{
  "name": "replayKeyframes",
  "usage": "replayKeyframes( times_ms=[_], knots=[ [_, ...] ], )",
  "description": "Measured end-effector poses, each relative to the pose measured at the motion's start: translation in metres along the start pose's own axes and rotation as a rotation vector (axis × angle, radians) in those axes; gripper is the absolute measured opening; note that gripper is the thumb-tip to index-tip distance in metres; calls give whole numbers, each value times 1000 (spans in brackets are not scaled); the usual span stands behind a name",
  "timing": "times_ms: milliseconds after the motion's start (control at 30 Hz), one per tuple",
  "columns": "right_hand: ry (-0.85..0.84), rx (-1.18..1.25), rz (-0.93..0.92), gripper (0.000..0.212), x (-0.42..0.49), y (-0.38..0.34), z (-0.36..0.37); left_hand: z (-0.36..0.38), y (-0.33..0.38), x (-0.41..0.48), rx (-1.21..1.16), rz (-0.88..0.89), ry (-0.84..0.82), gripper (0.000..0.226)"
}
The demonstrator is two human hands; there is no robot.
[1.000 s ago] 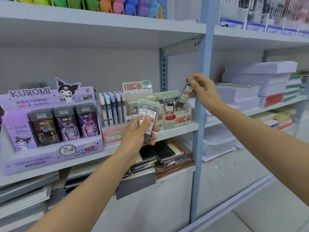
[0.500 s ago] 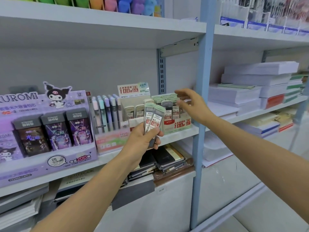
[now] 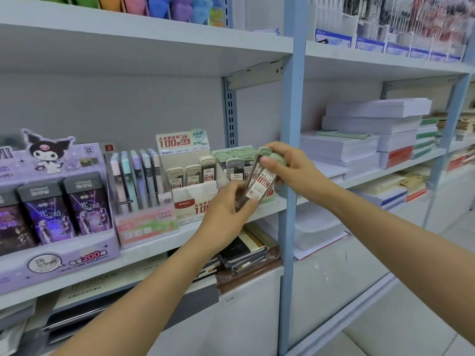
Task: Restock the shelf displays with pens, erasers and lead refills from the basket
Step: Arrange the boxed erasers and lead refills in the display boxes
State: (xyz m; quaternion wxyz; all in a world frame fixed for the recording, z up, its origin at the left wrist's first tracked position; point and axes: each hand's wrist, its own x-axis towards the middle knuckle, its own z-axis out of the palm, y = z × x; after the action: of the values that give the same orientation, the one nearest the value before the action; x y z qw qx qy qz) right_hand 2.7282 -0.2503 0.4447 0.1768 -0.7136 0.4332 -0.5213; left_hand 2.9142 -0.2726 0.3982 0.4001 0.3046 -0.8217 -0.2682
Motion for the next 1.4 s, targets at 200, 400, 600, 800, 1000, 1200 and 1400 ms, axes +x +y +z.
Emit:
replayKeyframes(
  times_ms=[200, 400, 600, 800, 1000, 1200, 1400],
  knots=[
    [258, -189, -77, 7, 20, 2, -42, -3, -12, 1, 646, 327, 127, 44],
    [316, -323, -108, 12, 34, 6, -47, 1, -26, 1, 990, 302, -4, 69],
    [159, -461, -80, 12, 38, 13, -32, 1, -27, 2, 1036, 313, -1, 72],
    [19, -507, -53, 6, 46, 2, -34, 2, -28, 2, 1015, 320, 9, 72],
    [-41, -570, -12, 7, 55, -1, -38, 0, -29, 0, 1008, 337, 13, 71],
    [-48, -702, -34, 19, 58, 2, -34, 1, -29, 1, 1015, 335, 11, 66],
    [-66, -764, -78, 22, 57, 0, -38, 1, -29, 2, 1008, 331, 14, 64]
  ],
)
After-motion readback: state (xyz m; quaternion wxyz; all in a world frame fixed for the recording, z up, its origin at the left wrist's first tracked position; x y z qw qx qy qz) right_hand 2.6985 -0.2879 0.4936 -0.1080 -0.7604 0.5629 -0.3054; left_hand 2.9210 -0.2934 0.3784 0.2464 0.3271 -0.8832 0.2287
